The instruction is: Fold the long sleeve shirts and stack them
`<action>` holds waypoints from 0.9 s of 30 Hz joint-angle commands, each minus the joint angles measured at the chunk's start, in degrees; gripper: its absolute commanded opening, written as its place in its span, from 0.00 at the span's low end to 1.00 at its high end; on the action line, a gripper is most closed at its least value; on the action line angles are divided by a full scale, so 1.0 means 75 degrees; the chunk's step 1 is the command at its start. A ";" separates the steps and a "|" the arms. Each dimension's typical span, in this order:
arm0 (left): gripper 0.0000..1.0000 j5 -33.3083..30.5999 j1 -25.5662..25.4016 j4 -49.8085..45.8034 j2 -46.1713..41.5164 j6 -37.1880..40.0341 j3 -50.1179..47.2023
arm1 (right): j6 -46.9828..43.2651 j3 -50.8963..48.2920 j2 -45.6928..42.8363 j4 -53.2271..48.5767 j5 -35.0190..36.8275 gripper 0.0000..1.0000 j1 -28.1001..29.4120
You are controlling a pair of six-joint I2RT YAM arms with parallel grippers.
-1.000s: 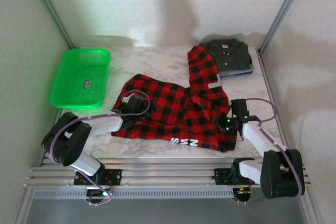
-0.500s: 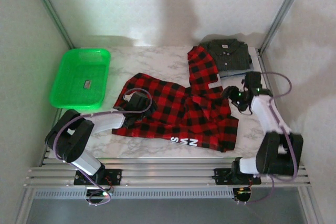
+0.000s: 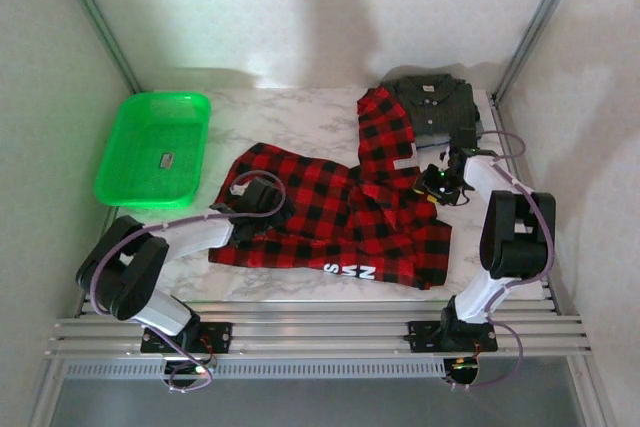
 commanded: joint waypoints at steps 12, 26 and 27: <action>0.96 -0.0047 -0.0039 -0.0364 -0.0128 0.0009 0.0044 | -0.0161 -0.1013 0.0004 0.0113 -0.0022 0.35 0.0464; 0.96 -0.0057 -0.0040 -0.0325 -0.0070 -0.0002 -0.0014 | -0.0293 -0.1416 -0.0040 0.0188 0.0253 0.22 0.0639; 0.96 -0.0057 -0.0048 -0.0315 -0.0086 -0.0001 -0.0026 | -0.0261 -0.1404 -0.0051 0.0182 0.0212 0.19 0.0657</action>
